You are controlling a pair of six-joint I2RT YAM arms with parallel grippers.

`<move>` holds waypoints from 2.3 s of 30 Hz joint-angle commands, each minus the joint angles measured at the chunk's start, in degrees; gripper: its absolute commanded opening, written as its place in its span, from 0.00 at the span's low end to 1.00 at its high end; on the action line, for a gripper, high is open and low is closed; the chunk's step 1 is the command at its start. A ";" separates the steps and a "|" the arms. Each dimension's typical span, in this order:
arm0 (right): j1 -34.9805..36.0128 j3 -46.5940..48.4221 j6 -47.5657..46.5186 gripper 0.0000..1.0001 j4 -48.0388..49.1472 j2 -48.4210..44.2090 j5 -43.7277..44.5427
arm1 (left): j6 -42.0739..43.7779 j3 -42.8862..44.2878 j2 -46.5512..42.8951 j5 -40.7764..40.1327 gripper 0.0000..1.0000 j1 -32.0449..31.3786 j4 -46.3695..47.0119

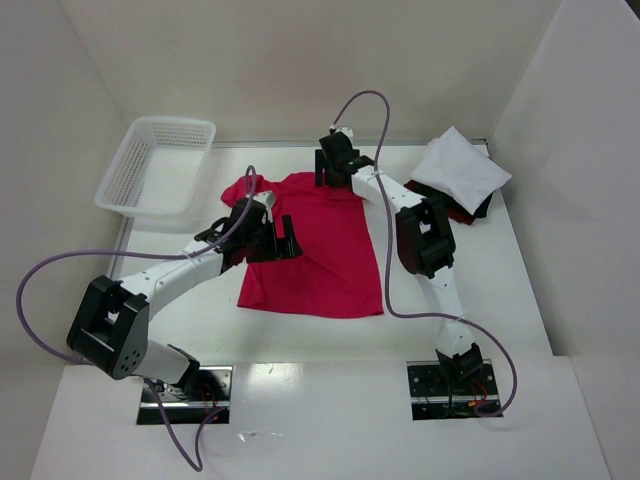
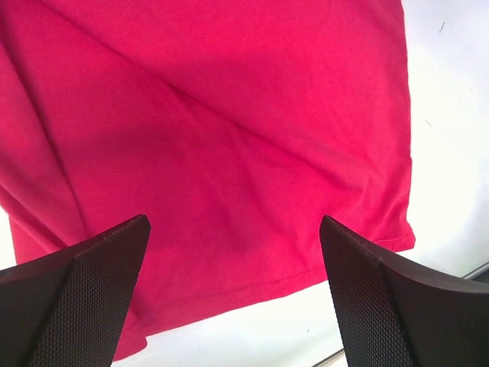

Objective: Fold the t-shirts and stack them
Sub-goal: Flatten out the tshirt

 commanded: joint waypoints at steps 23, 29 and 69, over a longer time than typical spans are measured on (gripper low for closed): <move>1.46 8.60 -2.00 0.20 -5.56 7.58 4.75 | 0.54 2.24 1.39 -1.35 0.99 -0.46 0.70; 1.46 8.60 -0.42 0.04 -5.56 5.91 6.52 | 2.47 3.38 1.39 2.60 0.99 -1.08 1.22; -14.72 -8.71 0.11 0.08 0.76 -12.02 0.72 | -1.04 25.53 27.48 -20.41 0.97 -38.70 -0.09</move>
